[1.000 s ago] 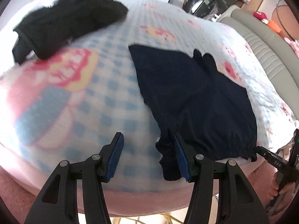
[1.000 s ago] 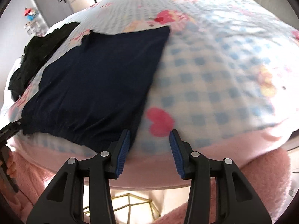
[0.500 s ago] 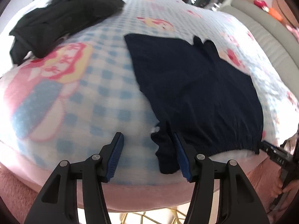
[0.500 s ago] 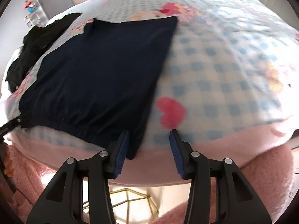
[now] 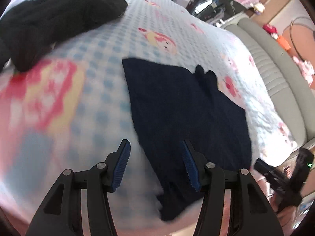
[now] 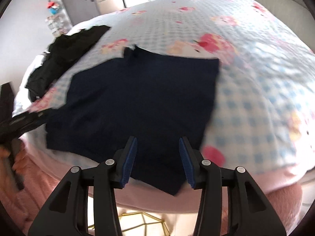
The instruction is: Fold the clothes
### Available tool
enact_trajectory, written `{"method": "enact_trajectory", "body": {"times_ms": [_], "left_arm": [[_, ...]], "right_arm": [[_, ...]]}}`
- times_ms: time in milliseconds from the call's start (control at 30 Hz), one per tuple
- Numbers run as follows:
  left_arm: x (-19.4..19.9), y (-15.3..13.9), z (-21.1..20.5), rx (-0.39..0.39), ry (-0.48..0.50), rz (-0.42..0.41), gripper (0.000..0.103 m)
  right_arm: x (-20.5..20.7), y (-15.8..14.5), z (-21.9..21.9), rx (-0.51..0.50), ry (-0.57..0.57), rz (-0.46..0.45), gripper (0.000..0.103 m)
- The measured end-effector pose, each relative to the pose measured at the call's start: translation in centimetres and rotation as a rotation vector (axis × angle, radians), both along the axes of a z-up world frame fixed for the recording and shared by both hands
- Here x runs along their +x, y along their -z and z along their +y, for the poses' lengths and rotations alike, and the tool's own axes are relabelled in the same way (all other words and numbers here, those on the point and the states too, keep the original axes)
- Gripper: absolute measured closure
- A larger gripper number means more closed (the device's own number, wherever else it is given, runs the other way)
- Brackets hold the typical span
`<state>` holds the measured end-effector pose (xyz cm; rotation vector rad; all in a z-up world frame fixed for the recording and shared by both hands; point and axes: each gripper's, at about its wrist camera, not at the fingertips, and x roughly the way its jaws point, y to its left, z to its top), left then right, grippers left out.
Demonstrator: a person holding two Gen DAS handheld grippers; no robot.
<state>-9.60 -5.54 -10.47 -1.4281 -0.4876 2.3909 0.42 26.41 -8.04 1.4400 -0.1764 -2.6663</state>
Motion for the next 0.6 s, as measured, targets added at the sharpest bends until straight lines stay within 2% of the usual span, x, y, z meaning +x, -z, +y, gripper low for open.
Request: {"method": "enact_trajectory", "body": {"times_ms": [133,333,467,600], "left_arm": [[-3.5,0.7,-0.9,0.005,-0.031,-0.024,0.047],[-6.8,1.9,-1.4,0.018,-0.021,-0.040,0.049],[-9.4,2.8,-1.1,-0.007,-0.019,-0.037,0.049],[-11.0,3.3,-0.9,-0.013,-0.018,-0.020,0.050]], "right_arm": [[-3.3,-0.6,-2.9,0.007,-0.060,0.003,0.058],[-10.8,1.1,-6.5,-0.014,-0.063,-0.014,0.058],[-15.7,1.5,-7.8,0.042,-0.068,0.008,0.058],[-19.9,2.5,-8.8,0.080,-0.115,-0.013,0.058]]}}
